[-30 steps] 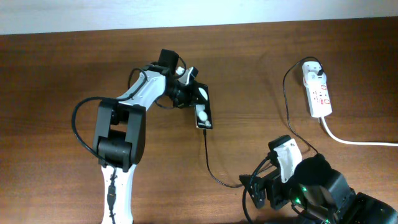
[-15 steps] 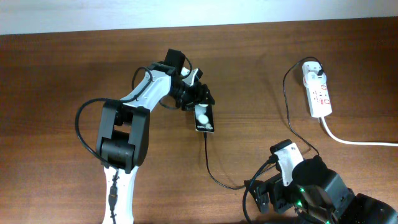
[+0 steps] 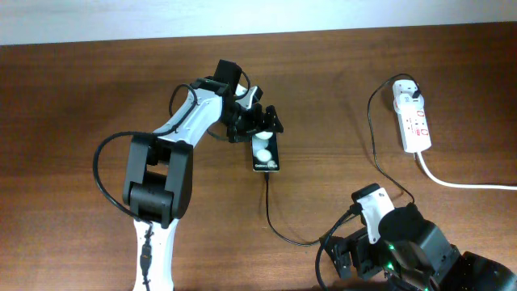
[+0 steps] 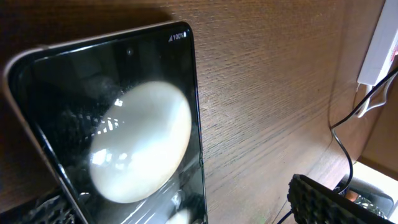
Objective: Plug charger to phone and switch on socket
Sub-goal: 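Lower the charging phone onto the table with the left gripper and release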
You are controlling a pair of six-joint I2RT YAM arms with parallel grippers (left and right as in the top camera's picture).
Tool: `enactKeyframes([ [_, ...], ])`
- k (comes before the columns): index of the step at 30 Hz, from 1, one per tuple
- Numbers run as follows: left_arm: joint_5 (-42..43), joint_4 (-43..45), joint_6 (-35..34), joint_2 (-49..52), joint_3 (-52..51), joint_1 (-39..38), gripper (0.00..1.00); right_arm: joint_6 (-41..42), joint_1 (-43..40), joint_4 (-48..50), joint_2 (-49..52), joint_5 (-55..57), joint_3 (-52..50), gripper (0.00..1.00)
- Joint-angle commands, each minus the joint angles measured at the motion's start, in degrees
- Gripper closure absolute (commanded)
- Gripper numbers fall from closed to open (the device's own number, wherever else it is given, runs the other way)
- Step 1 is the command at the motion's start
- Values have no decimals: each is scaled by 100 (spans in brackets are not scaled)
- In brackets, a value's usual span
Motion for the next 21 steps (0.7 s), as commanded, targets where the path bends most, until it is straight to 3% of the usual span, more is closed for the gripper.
enactKeyframes([
  [1, -619, -52, 31, 153, -98, 15, 1, 0, -11, -13, -9, 50, 90, 1],
  [15, -1047, -55, 31, 153, -98, 15, 1, 0, -11, -11, -9, 52, 90, 1],
  [21, -2332, -557, 31, 151, -98, 22, 1, 2, -11, -9, -9, 52, 90, 1],
])
